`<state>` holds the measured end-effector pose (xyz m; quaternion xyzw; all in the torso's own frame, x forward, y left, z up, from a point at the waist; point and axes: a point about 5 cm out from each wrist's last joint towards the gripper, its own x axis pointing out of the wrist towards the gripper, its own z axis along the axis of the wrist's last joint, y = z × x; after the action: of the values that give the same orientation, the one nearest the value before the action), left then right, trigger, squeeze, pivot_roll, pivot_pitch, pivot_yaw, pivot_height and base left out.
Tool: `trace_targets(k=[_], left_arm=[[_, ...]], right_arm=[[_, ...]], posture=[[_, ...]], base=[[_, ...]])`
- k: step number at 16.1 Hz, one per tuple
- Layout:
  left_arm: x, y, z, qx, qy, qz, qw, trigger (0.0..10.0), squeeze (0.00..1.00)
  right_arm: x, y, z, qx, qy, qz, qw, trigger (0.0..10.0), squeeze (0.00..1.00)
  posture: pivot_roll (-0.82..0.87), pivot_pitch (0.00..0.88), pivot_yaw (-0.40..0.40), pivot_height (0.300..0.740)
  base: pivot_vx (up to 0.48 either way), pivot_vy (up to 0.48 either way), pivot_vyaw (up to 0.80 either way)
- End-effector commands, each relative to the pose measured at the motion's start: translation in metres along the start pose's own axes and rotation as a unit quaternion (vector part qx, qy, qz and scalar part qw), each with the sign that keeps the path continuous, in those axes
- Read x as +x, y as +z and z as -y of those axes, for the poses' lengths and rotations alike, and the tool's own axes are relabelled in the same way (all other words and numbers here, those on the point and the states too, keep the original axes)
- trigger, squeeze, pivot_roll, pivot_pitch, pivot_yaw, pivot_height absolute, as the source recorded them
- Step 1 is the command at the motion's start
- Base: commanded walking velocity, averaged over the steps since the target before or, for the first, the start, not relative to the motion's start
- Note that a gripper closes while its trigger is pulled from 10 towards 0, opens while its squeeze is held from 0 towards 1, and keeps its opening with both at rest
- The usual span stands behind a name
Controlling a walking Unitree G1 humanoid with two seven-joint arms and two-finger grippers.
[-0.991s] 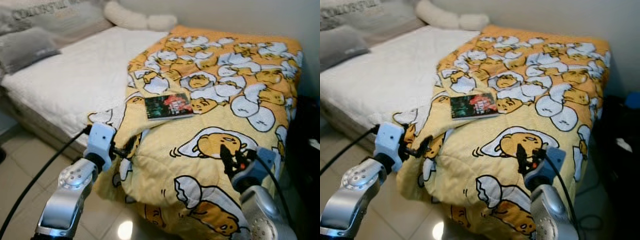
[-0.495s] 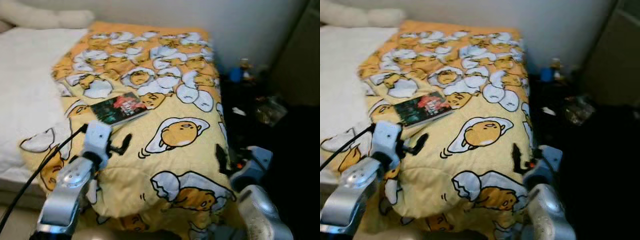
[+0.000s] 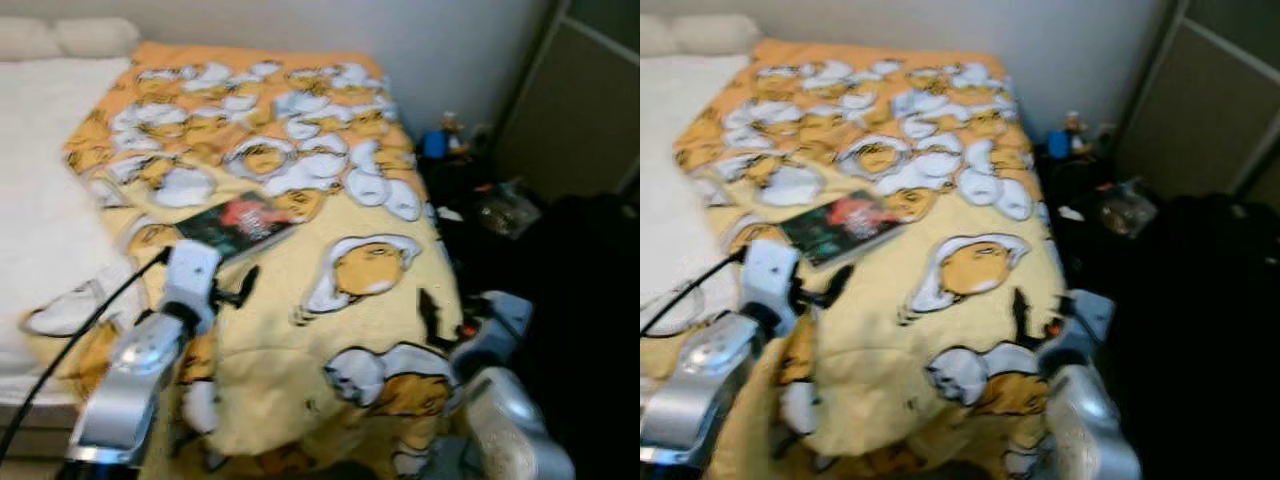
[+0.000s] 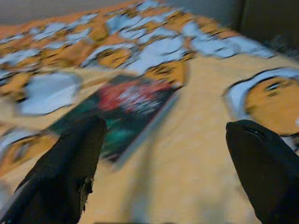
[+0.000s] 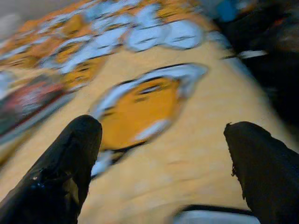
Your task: Clean up the room
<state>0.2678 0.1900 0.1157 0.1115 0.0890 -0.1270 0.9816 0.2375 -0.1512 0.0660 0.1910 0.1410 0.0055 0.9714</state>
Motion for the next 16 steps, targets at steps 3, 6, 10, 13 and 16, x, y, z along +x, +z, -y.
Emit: trace_targets(k=[3, 6, 10, 13, 16], left_arm=[[0.0021, 0.0032, 0.0031, 0.004, -0.004, 0.007, 1.000, 10.0, 0.62], [0.0011, 0.0033, 0.0029, 0.006, -0.005, 0.006, 1.000, 10.0, 0.62], [0.0019, 0.0040, 0.0030, 0.010, -0.006, 0.007, 1.000, 10.0, 0.62], [0.0027, 0.0047, 0.0027, 0.012, -0.007, 0.008, 1.000, 10.0, 0.63], [0.0034, 0.0048, 0.0032, 0.013, -0.009, 0.008, 1.000, 10.0, 0.62]], right_arm=[[0.0002, 0.0041, 0.0055, -0.011, -0.007, 0.005, 1.000, 10.0, 0.00], [0.0005, 0.0032, 0.0046, -0.008, -0.006, 0.003, 1.000, 10.0, 0.00], [0.0017, 0.0019, 0.0049, -0.005, -0.007, -0.001, 1.000, 10.0, 0.00], [0.0024, 0.0022, 0.0039, -0.003, -0.006, 0.001, 1.000, 10.0, 0.00], [0.0031, 0.0021, 0.0040, -0.001, -0.005, 0.001, 1.000, 10.0, 0.00]], posture=[[-0.03, 0.000, 0.003, 0.740], [-0.03, 0.000, -0.001, 0.740], [-0.02, 0.000, -0.001, 0.740], [-0.03, 0.000, 0.001, 0.740], [-0.03, 0.000, 0.002, 0.740]], base=[[0.000, 0.344, 0.00], [0.000, 0.344, 0.00], [0.000, 0.343, -0.39], [0.000, 0.345, -0.79], [0.000, 0.345, -0.79]])
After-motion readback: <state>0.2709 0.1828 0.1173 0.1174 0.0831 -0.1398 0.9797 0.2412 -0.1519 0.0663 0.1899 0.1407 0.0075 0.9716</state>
